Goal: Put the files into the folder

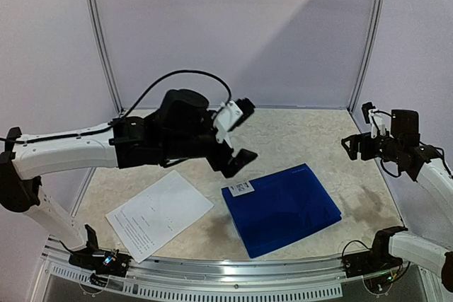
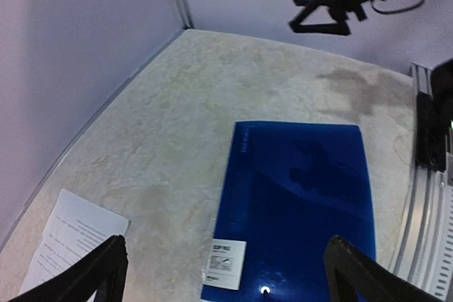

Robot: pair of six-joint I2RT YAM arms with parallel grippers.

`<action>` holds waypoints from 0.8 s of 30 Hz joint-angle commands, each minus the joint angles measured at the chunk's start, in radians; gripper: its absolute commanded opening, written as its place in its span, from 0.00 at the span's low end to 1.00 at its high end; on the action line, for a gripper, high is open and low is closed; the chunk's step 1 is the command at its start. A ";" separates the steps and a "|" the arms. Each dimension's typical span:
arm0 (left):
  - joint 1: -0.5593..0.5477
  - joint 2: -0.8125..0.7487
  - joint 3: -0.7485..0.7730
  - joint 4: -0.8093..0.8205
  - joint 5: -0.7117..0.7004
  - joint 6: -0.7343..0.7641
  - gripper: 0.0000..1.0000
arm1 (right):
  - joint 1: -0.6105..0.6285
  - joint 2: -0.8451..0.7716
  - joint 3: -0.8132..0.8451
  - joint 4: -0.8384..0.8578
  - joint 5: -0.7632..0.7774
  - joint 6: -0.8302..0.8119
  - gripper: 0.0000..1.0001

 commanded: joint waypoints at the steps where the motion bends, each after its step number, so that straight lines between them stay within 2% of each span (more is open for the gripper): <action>1: -0.171 0.110 0.042 -0.131 -0.117 0.024 0.97 | -0.006 -0.041 -0.049 -0.047 -0.128 -0.036 0.99; 6: -0.364 0.244 0.092 -0.163 -0.238 0.060 0.93 | -0.005 -0.050 -0.080 -0.124 -0.273 -0.157 0.99; 10: -0.502 0.344 0.148 -0.189 -0.317 0.094 0.93 | -0.004 -0.069 -0.106 -0.128 -0.284 -0.189 0.99; 17: -0.571 0.473 0.217 -0.236 -0.381 0.086 0.93 | -0.005 -0.090 -0.159 -0.091 -0.282 -0.188 0.99; 24: -0.574 0.574 0.253 -0.224 -0.541 0.083 0.93 | -0.005 -0.104 -0.189 -0.067 -0.292 -0.178 0.99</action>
